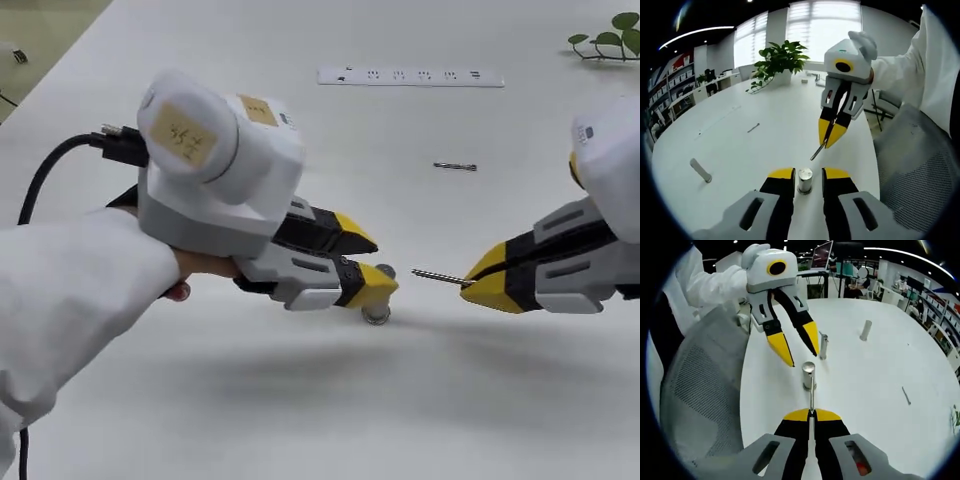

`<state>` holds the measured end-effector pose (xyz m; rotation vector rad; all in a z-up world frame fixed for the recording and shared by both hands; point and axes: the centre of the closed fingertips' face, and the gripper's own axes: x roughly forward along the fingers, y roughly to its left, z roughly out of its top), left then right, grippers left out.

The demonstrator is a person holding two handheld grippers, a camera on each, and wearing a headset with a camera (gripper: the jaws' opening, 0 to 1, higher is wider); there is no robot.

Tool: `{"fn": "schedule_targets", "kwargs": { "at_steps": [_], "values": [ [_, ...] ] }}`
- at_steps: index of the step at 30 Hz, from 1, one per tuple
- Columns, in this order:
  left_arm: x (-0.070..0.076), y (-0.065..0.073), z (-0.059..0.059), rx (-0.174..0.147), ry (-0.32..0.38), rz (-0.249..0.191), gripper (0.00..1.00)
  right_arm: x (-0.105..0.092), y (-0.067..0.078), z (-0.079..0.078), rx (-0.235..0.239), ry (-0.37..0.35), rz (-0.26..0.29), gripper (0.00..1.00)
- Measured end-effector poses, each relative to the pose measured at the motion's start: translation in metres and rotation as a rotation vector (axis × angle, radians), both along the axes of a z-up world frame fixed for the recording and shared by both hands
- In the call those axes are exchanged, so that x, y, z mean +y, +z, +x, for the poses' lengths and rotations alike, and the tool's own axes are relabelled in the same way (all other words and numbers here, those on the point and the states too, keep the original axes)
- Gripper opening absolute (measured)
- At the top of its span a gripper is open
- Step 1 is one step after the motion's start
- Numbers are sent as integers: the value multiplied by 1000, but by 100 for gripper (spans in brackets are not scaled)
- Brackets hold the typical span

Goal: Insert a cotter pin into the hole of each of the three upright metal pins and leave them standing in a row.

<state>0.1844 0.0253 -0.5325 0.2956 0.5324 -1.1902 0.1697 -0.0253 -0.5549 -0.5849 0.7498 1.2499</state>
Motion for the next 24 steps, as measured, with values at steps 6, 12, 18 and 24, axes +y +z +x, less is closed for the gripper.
{"fn": "schedule_targets", "kwargs": {
  "at_steps": [6,12,18,24],
  "values": [
    [1,-10,0,14,-16,28,16,1,-5,-1,9,7,4,0],
    [1,-16,-2,17,-36,50,15,1,-10,-1,13,15,-2,0],
    [1,-20,-3,15,-41,64,14,1,-14,-1,13,24,-9,0],
    [3,-20,0,11,-34,67,10,5,-14,0,4,33,-10,0]
  ]
}}
